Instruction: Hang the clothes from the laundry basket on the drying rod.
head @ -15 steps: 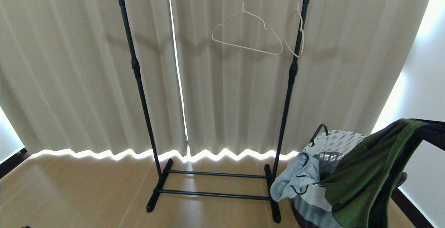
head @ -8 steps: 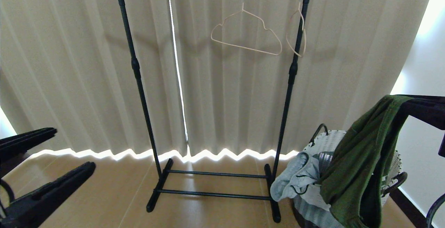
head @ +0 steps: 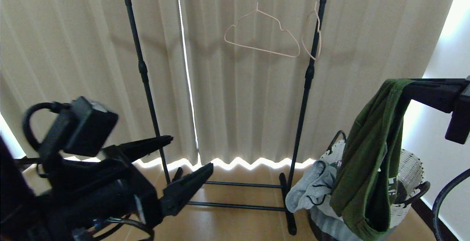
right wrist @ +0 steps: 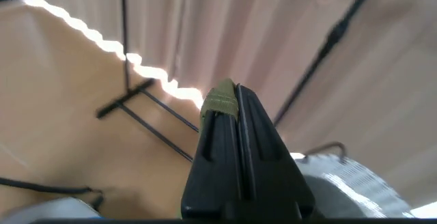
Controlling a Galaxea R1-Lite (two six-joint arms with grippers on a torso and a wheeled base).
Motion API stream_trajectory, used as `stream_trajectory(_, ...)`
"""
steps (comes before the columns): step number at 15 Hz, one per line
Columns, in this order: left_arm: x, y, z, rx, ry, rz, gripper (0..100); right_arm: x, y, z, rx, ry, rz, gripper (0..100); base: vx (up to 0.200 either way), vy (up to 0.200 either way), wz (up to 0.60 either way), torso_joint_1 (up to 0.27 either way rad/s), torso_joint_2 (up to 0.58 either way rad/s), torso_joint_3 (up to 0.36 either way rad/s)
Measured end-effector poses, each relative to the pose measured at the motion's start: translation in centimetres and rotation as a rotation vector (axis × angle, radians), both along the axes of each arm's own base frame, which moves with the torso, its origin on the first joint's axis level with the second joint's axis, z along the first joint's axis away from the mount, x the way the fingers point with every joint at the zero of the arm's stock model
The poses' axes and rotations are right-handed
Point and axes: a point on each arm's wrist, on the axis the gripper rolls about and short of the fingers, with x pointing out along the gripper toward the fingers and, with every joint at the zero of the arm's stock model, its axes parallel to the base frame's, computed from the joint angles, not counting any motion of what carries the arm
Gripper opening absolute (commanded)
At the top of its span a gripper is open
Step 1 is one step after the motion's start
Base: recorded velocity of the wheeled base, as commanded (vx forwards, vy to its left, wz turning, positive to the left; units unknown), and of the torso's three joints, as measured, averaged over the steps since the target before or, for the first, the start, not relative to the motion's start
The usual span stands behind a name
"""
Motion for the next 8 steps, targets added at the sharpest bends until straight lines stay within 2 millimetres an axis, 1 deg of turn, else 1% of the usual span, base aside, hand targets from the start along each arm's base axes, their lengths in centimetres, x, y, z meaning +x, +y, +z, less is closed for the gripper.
stream_trajectory(2,1.2,-3.0,-1.4,0.003,0.036,-0.030,100,0.5,1.3,0.4,0.037,0.011,0.041,0,0.000,0.000,0.00,0.000,0.00,0.000)
stream_trajectory(4,1.2,-5.9,-2.4,-0.023,0.086,-0.092,100,1.4,2.4,0.5,0.064,-0.009,0.064,0,0.000,0.000,0.00,0.000,0.00,0.000)
stream_trajectory(5,1.0,-7.5,-2.5,-0.046,0.109,-0.128,100,1.8,2.8,0.4,0.066,-0.011,0.070,0,0.000,0.000,0.00,0.000,0.00,0.000)
stream_trajectory(6,0.8,-8.6,-2.6,-0.058,0.126,-0.150,100,2.2,3.1,0.2,0.063,-0.005,0.073,0,0.000,0.000,0.00,0.000,0.00,0.000)
stream_trajectory(8,1.2,-11.2,-3.0,-0.066,0.145,-0.158,100,2.6,3.9,-0.2,0.058,0.005,0.089,0,0.000,0.000,0.00,0.000,0.00,0.000)
